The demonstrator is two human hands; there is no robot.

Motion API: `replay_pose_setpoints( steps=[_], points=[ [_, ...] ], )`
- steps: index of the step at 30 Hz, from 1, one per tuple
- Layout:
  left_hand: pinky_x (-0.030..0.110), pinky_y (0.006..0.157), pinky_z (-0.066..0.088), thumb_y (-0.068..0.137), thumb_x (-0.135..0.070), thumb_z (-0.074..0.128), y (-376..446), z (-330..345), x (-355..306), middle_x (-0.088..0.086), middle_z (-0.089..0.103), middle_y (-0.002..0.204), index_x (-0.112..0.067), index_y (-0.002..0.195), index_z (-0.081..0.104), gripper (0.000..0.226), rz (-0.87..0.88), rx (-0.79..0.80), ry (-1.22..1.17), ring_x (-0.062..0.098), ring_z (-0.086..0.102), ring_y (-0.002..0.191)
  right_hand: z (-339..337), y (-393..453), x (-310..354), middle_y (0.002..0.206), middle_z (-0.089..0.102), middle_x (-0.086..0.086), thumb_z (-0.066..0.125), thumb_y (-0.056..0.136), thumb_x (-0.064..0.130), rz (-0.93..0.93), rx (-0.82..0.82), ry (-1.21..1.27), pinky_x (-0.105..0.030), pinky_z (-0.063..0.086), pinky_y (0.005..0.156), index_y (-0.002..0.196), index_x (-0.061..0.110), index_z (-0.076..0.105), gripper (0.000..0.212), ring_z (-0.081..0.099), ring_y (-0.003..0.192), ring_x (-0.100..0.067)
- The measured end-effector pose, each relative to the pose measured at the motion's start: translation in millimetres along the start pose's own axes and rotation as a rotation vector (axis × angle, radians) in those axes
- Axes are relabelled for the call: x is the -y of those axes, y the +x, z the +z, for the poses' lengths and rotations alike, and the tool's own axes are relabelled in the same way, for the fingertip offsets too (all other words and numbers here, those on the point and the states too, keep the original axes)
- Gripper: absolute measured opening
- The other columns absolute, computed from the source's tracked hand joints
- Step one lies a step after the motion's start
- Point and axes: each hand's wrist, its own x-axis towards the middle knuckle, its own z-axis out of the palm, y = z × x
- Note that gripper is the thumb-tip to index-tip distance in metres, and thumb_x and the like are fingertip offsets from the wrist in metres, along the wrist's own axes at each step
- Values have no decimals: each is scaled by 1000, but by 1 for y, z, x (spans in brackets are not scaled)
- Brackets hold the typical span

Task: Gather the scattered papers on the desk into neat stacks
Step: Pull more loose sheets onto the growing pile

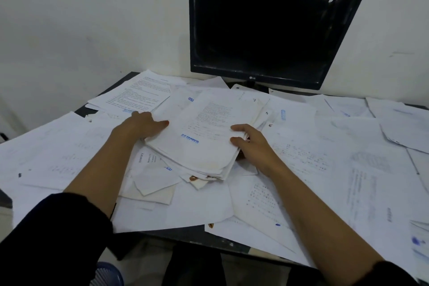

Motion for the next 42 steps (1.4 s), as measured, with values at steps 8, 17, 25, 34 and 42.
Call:
replay_pose_setpoints(
  steps=[8,17,25,34,42],
  points=[
    [51,113,27,90,-49,61,-14,-5,-25,10,35,152,-22,141,49,59,117,-122,40,36,32,138,-11,5,-1,129,50,3,44,92,1,-22,-195,95,-41,52,96,147,40,21,71,56,112,-20],
    [34,86,35,102,-37,44,-14,-5,-47,13,51,135,-11,127,55,38,122,-22,-372,29,49,107,-19,7,2,139,50,-4,53,92,-7,-4,-64,224,-33,54,88,153,34,16,82,56,117,-22],
    [37,93,50,80,-33,77,-14,-7,-47,2,69,116,-16,125,62,50,214,324,-435,22,66,101,-15,9,0,149,43,-2,63,93,17,-1,73,-1,-39,45,105,153,33,-8,95,51,127,-18],
    [34,97,38,87,-9,70,-10,-5,-52,-1,58,120,-19,137,50,54,323,210,-351,21,51,112,-22,11,-10,88,65,-6,51,96,17,-176,-371,-457,-23,46,72,147,14,31,55,63,86,-21],
    [35,97,37,91,-9,66,-11,-1,-51,-3,55,121,-21,139,47,53,350,176,-364,20,49,112,-36,6,-7,115,64,-8,55,90,31,-47,-247,-726,-36,47,89,143,17,36,58,59,108,-26]
  ],
)
